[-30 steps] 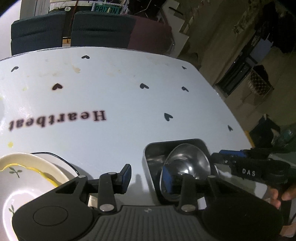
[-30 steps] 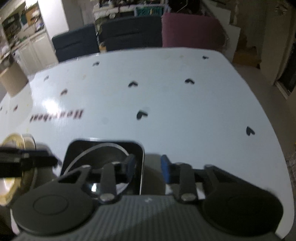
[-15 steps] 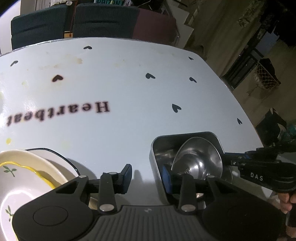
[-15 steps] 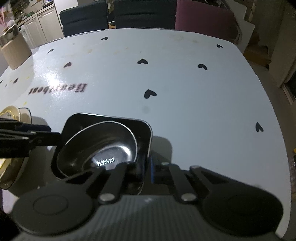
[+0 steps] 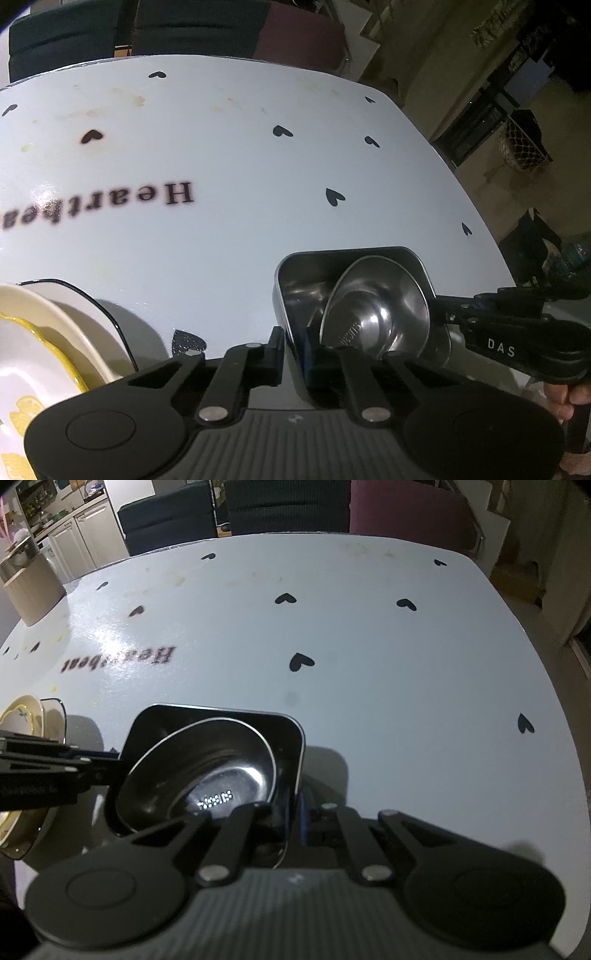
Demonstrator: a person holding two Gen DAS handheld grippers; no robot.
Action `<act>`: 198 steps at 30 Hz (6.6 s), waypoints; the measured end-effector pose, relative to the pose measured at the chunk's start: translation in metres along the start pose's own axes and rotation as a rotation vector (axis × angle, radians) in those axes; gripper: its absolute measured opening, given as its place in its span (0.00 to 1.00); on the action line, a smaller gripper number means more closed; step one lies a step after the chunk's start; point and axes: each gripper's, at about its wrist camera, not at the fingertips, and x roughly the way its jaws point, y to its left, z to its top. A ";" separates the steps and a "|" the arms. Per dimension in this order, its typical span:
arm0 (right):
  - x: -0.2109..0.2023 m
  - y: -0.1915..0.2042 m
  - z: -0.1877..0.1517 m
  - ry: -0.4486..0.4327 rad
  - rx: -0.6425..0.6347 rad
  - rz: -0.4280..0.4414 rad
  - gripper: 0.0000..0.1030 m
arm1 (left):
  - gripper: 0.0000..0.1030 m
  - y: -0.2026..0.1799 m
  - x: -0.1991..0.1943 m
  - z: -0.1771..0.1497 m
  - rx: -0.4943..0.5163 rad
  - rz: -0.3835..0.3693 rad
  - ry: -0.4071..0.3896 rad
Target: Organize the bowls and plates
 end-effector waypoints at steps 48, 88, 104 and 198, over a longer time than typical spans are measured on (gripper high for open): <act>-0.089 0.026 0.003 -0.321 0.267 0.325 0.06 | 0.09 0.077 -0.152 -0.005 -0.292 -0.236 -0.346; -0.069 0.132 0.005 -0.192 0.143 0.464 0.07 | 0.08 0.190 -0.203 -0.097 -0.530 -0.146 -0.386; -0.057 0.142 0.002 -0.115 0.121 0.414 0.11 | 0.11 0.204 -0.191 -0.099 -0.554 -0.126 -0.341; -0.174 0.139 -0.090 -0.626 -0.043 0.073 1.00 | 1.00 0.086 -0.294 -0.168 -0.039 0.310 -0.594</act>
